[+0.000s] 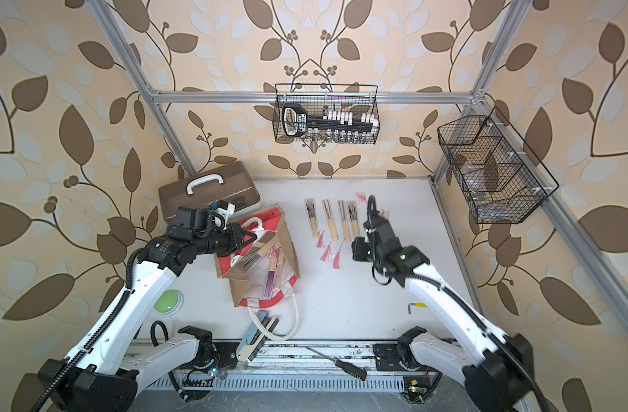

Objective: Take out the folding fans from the tote bags
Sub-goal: Place the folding fan at the center of the board.

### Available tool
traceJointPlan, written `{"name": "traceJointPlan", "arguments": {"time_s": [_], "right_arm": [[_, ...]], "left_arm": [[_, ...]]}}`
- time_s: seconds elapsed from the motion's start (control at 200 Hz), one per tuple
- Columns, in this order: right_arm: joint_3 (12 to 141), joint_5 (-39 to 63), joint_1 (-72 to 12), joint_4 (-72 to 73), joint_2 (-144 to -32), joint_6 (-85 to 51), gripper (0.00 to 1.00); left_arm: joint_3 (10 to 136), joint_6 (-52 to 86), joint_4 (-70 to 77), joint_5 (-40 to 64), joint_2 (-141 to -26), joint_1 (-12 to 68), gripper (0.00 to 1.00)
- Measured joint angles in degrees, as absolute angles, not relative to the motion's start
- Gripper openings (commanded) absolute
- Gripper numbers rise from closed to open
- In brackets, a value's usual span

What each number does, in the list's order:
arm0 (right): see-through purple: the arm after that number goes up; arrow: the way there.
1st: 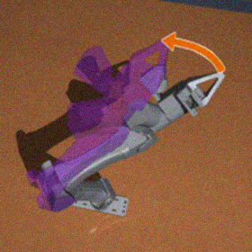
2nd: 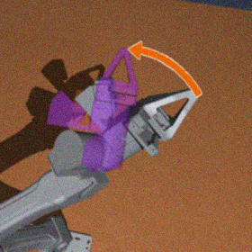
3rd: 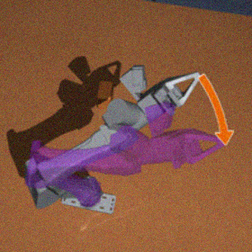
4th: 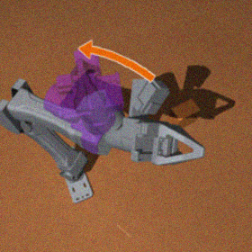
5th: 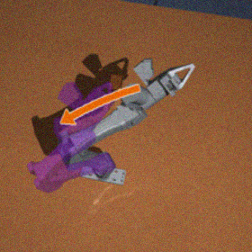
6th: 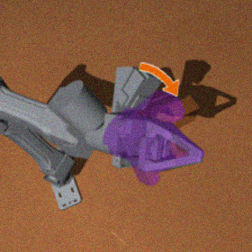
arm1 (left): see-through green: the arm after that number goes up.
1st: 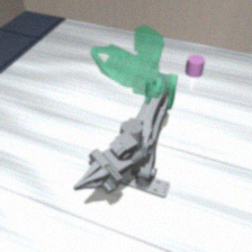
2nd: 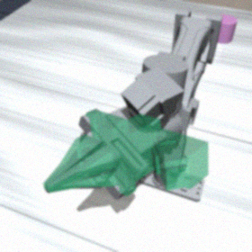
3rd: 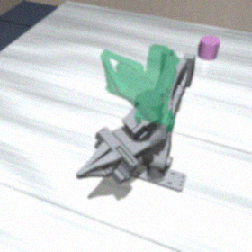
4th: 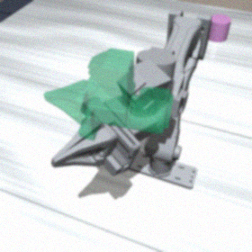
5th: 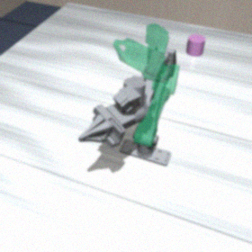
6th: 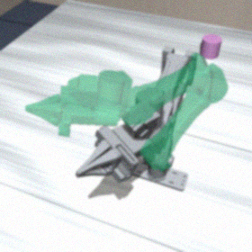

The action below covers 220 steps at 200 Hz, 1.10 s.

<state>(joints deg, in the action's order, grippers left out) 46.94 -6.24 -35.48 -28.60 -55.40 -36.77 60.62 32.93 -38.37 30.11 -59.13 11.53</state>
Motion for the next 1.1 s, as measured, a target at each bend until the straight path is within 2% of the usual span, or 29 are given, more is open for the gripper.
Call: {"name": "traceJointPlan", "arguments": {"time_s": [0.095,0.175,0.3,0.405,0.53,0.775,1.1], "right_arm": [[41.58,-12.12,-50.26,-24.16,-47.55,-46.61,0.33],[41.5,-17.98,-60.14,-22.85,-47.53,-52.51,0.33],[47.27,-25.12,-72.23,-20.91,-56.99,-57.56,0.33],[55.94,-28.6,-77.82,-19.88,-68.27,-58.87,0.33],[66.13,-30.33,-80.14,-20.73,-79.42,-58.92,0.32],[78.0,-29.12,-79.59,-24.21,-91.98,-58.08,0.32],[84.42,-30.3,-77.67,-33.36,-101.06,-58.74,0.33]], "left_arm": [[60.62,32.95,-38.39,30.24,-59.13,11.53,0.0],[60.62,32.95,-38.35,30.65,-59.16,11.53,0.0],[60.62,32.99,-38.3,31.11,-59.42,11.53,0.0],[60.62,33.17,-38.26,31.09,-59.46,11.53,0.0],[60.62,33.41,-38.22,31.09,-59.46,11.53,0.0],[60.62,33.63,-38.3,31.07,-59.46,11.53,0.0],[60.62,34.44,-38.37,30.87,-59.46,11.53,0.0]]}}
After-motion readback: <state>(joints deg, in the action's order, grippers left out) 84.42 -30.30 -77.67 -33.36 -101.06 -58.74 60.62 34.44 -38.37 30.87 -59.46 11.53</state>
